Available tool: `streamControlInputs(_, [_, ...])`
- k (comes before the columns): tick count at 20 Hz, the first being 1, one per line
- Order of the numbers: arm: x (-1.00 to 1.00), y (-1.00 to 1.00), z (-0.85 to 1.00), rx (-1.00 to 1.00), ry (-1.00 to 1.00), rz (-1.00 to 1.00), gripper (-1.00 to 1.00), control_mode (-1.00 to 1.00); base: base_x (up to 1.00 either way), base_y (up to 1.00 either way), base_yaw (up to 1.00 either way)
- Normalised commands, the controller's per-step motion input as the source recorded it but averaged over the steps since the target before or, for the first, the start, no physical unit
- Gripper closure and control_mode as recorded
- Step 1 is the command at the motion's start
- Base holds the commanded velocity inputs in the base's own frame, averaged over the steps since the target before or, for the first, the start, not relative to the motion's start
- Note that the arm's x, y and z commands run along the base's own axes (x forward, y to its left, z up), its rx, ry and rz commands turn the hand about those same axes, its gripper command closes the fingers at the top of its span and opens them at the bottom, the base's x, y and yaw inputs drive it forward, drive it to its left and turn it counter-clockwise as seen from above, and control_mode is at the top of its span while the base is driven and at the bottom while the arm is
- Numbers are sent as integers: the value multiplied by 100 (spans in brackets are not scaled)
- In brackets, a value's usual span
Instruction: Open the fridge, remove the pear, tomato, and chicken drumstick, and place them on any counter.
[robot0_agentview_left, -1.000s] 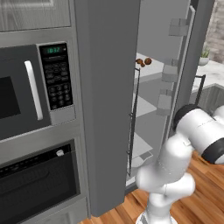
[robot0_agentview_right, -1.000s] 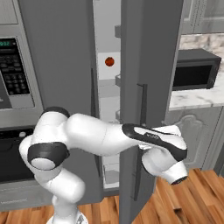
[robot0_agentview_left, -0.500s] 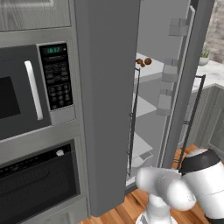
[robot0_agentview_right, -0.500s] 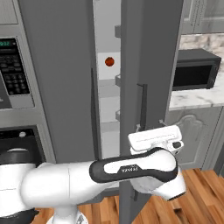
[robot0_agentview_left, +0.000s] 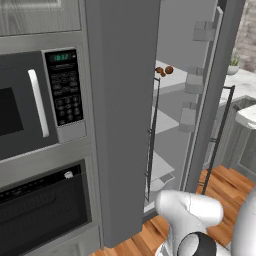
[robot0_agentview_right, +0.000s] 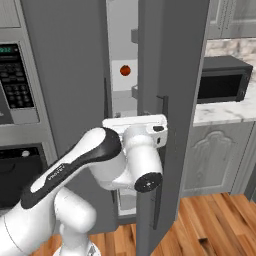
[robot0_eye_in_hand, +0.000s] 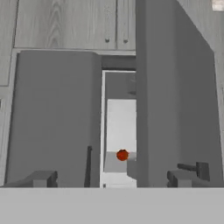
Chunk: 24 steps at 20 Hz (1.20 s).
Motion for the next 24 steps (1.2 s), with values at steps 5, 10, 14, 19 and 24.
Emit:
streamControlInputs(5, [19, 100, 41, 0, 27, -1, -100, -100, 0, 0, 0])
streamControlInputs(10, [44, 72, 31, 0, 36, -7, -100, -100, 0, 0, 0])
streamControlInputs(14, [77, 16, 24, 0, 43, -6, -100, -100, 0, 0, 0])
streamControlInputs(19, [90, -2, 5, 0, 36, -8, -100, -100, 0, 0, 0])
streamControlInputs(24, [65, -4, -14, -4, 23, -14, -100, -100, 0, 0, 0])
